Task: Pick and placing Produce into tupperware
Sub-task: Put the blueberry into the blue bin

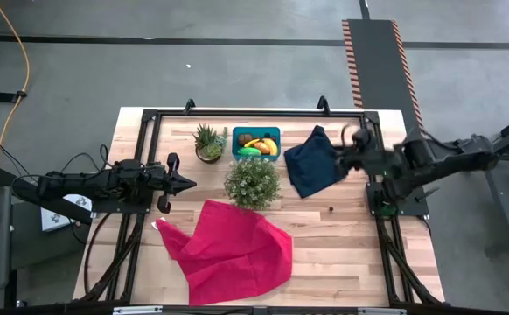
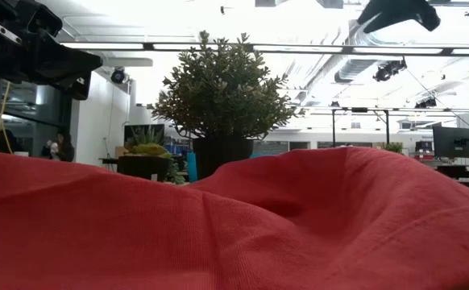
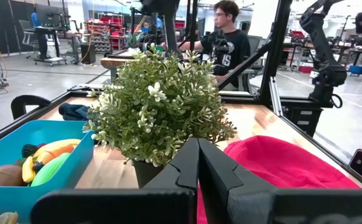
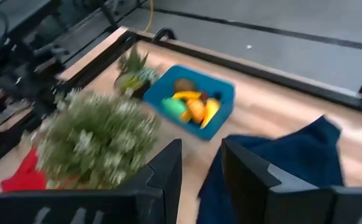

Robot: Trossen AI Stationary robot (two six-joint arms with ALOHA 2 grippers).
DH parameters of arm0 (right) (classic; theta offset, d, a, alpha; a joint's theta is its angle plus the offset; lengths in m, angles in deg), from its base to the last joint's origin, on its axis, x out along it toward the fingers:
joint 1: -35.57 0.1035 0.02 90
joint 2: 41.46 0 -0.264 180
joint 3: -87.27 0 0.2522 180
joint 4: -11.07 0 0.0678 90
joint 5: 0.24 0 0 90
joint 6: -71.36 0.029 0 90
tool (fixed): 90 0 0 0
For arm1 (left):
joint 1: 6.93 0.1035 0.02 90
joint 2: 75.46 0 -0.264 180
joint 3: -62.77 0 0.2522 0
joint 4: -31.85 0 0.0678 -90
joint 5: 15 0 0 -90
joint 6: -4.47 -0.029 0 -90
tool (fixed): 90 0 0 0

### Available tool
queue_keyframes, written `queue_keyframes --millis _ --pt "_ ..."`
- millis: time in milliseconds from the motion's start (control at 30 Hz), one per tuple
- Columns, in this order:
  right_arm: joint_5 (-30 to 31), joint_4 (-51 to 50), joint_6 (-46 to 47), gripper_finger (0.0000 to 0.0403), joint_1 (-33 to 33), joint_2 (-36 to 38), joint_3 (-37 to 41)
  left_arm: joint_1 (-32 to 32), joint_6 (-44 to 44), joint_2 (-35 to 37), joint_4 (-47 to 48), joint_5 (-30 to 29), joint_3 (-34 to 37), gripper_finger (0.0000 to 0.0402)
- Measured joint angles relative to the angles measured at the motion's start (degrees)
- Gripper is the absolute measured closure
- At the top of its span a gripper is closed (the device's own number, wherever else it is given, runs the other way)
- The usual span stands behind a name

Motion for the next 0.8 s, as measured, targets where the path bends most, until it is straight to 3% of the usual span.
queue_keyframes --millis 300,500,800 --pt "8.3 -0.9 20.0 0.0300 21.4 -1.6 7.0 0.0 0.0 0.0 0.0 0.0 0.0 0.0401" --pt "5.5 -1.1 29.1 0.0300 28.0 -4.1 7.1 0.0 0.0 0.0 0.0 0.0 0.0 0.0401" --pt "11.5 -4.9 41.4 0.0321 35.3 -11.7 6.9 0.0 0.0 0.0 0.0 0.0 0.0 0.0401"
